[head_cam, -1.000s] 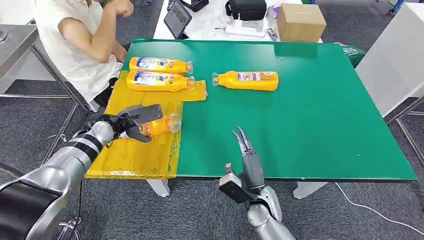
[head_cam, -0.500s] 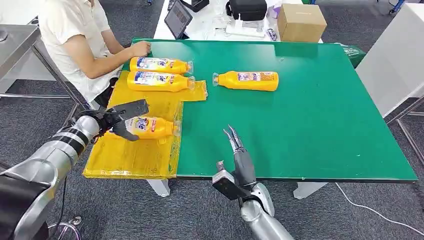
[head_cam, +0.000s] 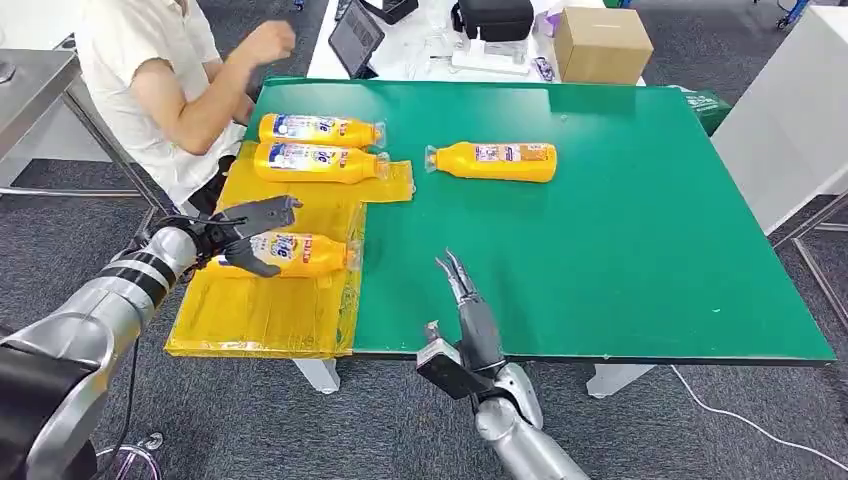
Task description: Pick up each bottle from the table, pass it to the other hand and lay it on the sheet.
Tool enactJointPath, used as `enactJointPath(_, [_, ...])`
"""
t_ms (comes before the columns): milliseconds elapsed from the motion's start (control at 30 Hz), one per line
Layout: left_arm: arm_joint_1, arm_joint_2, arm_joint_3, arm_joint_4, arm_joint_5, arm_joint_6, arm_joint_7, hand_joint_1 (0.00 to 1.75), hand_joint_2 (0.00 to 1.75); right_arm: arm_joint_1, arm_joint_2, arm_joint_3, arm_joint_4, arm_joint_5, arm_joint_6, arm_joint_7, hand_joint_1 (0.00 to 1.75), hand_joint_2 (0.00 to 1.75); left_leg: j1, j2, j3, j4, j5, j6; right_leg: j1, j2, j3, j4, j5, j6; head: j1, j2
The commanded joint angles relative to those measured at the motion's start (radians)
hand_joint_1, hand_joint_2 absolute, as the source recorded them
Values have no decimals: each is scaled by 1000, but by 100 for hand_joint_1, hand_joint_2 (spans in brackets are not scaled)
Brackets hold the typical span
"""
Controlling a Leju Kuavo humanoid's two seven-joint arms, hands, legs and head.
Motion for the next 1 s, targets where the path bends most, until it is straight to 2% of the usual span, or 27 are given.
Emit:
enactJointPath(33, [-68,-18,-15,32,-7,41,-61,0,175,-48,-16,52,79,-5,-2,-3,0,0,1,0,2,1,-1,1,1,-1,2,0,-1,-2,0,0])
enactJointPath(133, [-82,-46,29,2,36,64,-90,0,175,-37,-17,37,76,-5,-4,-3,0,0,1,0,2,1,-1,1,2,-2,3,0,-1,-3,0,0])
enactJointPath(200, [-59,-87,131,-71,147,75,-98,0,175,-10,-18,7,40,-21,-8,-3,0,0,1,-2,2,2,-2,2,2,-4,3,0,-2,-3,0,0])
enactJointPath(300, [75,-127,246,-316,355,20,-99,0,175,62,-8,-71,-86,-162,83,-3,0,0,1,-4,3,1,-1,2,2,-6,5,-1,-3,-3,-1,0])
enactJointPath(367, [205,-127,243,-546,468,41,-23,0,175,111,-3,-122,-161,-189,90,-3,0,0,-1,-5,2,-1,0,2,0,-6,4,-2,-2,-1,0,0])
enactJointPath(433, [268,-123,226,-638,519,92,24,0,175,140,9,-169,-203,-241,131,-3,0,0,-1,-5,6,-2,-2,2,-1,-6,8,-3,-3,-2,0,0])
enactJointPath(467, [305,-124,218,-683,537,141,26,0,175,165,27,-215,-246,-301,163,-3,0,0,-1,-4,11,-3,-4,3,1,-6,13,-5,-5,-4,0,0])
enactJointPath(567, [483,-149,218,-879,615,296,-23,0,175,229,28,-243,-369,-311,168,-3,0,0,-2,-2,4,-2,-3,1,-1,-2,4,-2,-2,-2,1,0])
enactJointPath(633, [515,-141,198,-917,620,314,-21,0,175,235,28,-248,-376,-307,173,-3,0,0,-3,-1,7,-3,-4,1,-2,-2,6,-3,-2,-2,-1,0])
enactJointPath(700, [511,-137,196,-918,622,316,-18,0,175,231,30,-249,-372,-306,173,-3,0,0,-1,0,2,-1,-3,0,-1,-2,1,-1,-2,-2,-1,0])
enactJointPath(733, [505,-134,193,-913,627,319,-16,0,175,231,31,-250,-372,-305,174,-3,0,175,-1,0,4,0,-4,0,0,-2,3,-1,-3,-3,0,0])
enactJointPath(767, [569,-174,232,-966,744,314,-25,0,175,253,39,-269,-434,-341,175,-3,0,175,0,0,2,0,-4,0,1,-2,1,-1,-2,-3,0,0])
enactJointPath(833, [715,-209,212,-1091,782,347,-79,0,175,282,18,-260,-518,-300,72,-3,0,175,-1,1,2,0,-3,0,0,-1,1,-1,-2,-2,0,0])
enactJointPath(900, [872,-239,167,-1192,848,395,-100,0,175,297,4,-296,-498,-262,21,-3,0,175,-2,4,7,-3,-5,2,-1,1,6,-4,-3,-2,-1,0])
enactJointPath(967, [955,-245,130,-1220,855,464,-132,0,175,279,-49,-313,-413,-17,-101,10,0,175,-3,3,10,-4,-7,2,-1,1,9,-5,-4,-3,-1,0])
enactJointPath(1000, [965,-243,117,-1214,859,469,-137,0,175,282,-15,-456,-413,232,-105,8,0,175,-2,3,10,-4,-7,2,-1,0,10,-7,-4,-2,0,0])
